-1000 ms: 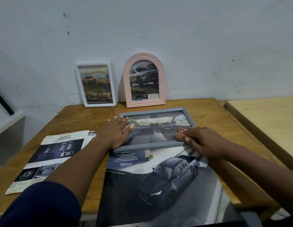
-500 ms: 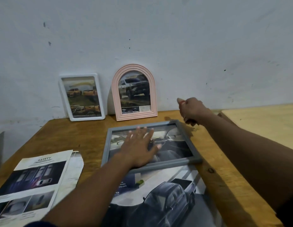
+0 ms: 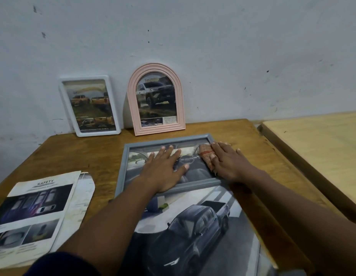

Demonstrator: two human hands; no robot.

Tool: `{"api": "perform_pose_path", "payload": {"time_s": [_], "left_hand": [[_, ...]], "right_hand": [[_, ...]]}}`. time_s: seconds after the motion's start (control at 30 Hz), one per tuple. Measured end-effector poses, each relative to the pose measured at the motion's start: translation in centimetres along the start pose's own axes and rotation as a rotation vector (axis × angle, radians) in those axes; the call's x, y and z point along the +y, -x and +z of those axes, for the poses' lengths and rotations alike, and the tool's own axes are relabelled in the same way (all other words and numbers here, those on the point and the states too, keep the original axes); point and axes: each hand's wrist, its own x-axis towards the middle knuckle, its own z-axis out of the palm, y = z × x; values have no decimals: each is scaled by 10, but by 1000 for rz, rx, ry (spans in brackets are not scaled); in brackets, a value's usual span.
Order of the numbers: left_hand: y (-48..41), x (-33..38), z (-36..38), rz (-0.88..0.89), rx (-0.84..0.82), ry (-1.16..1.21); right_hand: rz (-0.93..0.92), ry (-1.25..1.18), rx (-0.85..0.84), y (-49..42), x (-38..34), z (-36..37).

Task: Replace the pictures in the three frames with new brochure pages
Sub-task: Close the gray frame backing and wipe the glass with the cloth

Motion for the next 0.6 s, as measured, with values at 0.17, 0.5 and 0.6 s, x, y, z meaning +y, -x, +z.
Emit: {"api": "perform_pose_path", "payload": {"time_s": [0.17,0.5,0.6], "left_hand": [[0,3,-1,-13,21,-2],[5,3,-5,-14,209,86],[18,4,-14,-109,315,332]], "right_hand": [[-30,-18,-45,56,-4,-3],[-224,98,-64,74,-68,14],[-203,-303,-78,72,-65,-7]]}}
